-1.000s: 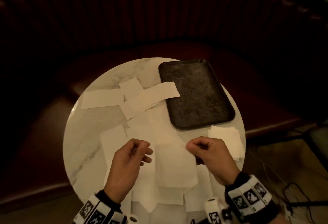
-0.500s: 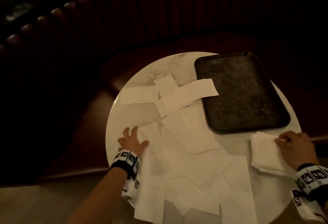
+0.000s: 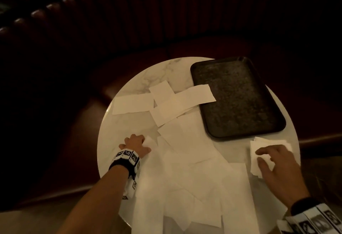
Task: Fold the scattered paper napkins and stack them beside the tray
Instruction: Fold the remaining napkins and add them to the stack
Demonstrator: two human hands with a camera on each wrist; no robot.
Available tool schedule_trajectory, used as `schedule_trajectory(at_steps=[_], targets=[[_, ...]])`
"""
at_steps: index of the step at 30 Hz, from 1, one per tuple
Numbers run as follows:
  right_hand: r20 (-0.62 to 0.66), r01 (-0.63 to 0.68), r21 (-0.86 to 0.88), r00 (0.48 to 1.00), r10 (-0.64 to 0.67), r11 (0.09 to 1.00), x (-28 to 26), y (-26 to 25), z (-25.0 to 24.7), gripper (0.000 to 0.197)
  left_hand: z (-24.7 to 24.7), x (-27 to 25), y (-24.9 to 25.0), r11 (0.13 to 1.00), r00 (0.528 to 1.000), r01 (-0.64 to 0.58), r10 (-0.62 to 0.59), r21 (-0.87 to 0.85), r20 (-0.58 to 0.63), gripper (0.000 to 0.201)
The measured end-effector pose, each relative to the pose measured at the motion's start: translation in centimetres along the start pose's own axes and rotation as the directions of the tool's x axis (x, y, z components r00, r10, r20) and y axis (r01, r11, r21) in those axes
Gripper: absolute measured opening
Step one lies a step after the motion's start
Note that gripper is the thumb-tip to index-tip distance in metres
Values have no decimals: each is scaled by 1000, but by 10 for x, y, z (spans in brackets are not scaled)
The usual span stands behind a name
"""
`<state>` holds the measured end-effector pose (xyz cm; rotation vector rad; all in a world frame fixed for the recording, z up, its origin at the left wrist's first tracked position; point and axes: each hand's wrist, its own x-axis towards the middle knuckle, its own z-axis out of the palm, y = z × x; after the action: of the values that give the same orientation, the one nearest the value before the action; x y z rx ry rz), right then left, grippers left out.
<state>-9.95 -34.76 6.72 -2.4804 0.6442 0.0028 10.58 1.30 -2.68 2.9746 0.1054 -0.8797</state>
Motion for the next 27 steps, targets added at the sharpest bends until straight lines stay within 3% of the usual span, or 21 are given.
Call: schedule_trajectory(at_steps=[2, 5, 9, 11, 13, 15, 17, 19, 21, 22, 23, 27], targets=[[87, 107, 73, 990, -113, 992, -9, -18, 8, 25, -4, -8, 0, 994, 998, -63, 62, -93, -11, 47], [263, 237, 200, 922, -285, 951, -22, -50, 25, 35, -23, -37, 2, 906, 959, -280, 275, -318, -63, 35], [351, 300, 333, 841, -413, 894, -27, -100, 46, 57, -66, -104, 8, 749, 814, -562, 577, -350, -73, 36], [392, 293, 394, 804, -447, 871, -27, -126, 49, 66, -88, -139, 12, 672, 735, -645, 676, -364, -54, 33], [446, 264, 438, 766, -463, 859, -31, -146, 47, 59, -106, -166, 11, 588, 672, -682, 738, -434, -57, 27], [443, 210, 503, 770, -459, 839, -38, -157, 43, 30, -119, -184, 5, 516, 647, -681, 757, -519, -95, 28], [432, 70, 621, 801, -415, 781, -48, -162, 35, 10, -124, -191, -3, 456, 682, -642, 706, -616, -188, 31], [452, -113, 734, 818, -357, 670, -58, -164, 26, 11, -117, -199, -13, 339, 770, -532, 574, -776, -278, 38], [484, -245, 781, 819, -308, 574, -67, -165, 18, 13, -99, -208, -17, 107, 842, -317, 489, -942, -228, 51], [493, -276, 787, 820, -291, 552, -71, -165, 14, 16, -88, -214, -17, 10, 854, -217, 486, -976, -185, 56], [492, -288, 790, 825, -279, 542, -74, -165, 11, 19, -77, -220, -16, -35, 856, -175, 488, -984, -170, 57], [448, -243, 794, 854, -266, 557, -83, -162, 6, 22, -50, -240, -1, -59, 859, -319, 403, -946, -315, 25]])
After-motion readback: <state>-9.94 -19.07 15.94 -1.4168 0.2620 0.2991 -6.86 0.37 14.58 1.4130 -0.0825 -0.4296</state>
